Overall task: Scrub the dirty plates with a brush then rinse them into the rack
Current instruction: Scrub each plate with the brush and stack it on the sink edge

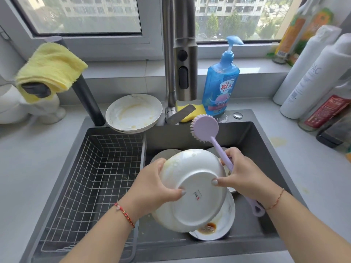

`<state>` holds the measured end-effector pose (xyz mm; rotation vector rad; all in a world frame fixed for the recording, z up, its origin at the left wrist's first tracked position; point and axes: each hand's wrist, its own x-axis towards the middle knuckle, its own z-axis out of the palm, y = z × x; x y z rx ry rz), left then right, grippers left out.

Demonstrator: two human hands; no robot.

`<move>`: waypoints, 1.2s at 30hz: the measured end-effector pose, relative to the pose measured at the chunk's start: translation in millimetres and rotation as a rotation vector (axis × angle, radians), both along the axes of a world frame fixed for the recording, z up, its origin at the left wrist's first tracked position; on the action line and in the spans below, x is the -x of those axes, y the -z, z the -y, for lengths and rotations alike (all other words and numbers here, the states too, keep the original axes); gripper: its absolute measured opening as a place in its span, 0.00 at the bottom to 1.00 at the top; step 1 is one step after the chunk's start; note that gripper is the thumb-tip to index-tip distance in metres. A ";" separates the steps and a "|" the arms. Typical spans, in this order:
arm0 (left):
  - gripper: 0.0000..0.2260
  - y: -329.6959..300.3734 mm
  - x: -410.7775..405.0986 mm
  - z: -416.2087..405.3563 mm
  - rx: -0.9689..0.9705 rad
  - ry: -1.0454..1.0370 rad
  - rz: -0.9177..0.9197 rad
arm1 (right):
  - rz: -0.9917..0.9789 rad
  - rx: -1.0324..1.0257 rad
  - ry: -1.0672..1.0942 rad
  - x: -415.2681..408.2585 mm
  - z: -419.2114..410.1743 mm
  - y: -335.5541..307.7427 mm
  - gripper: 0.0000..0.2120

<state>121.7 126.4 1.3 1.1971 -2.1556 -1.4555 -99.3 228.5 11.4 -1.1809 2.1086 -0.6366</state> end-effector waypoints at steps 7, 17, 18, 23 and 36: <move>0.20 -7.9 -0.3 2.0 0.090 -0.097 -0.046 | 0.110 0.148 0.172 0.9 -5.6 -3.1 0.09; 0.17 -7.5 0.9 5.8 0.177 -0.218 0.017 | 0.641 0.216 0.216 -42.7 -21.8 -33.2 0.15; 0.17 -6.8 3.3 4.6 0.167 -0.227 0.018 | 0.658 0.203 0.155 -51.2 -22.5 -40.1 0.15; 0.22 -7.5 14.7 -2.3 0.175 -0.278 -0.054 | 0.513 0.108 -0.057 -75.8 -32.4 -62.8 0.17; 0.19 -4.8 3.3 0.1 0.146 -0.274 -0.075 | 0.510 0.107 -0.036 -73.9 -28.7 -71.0 0.15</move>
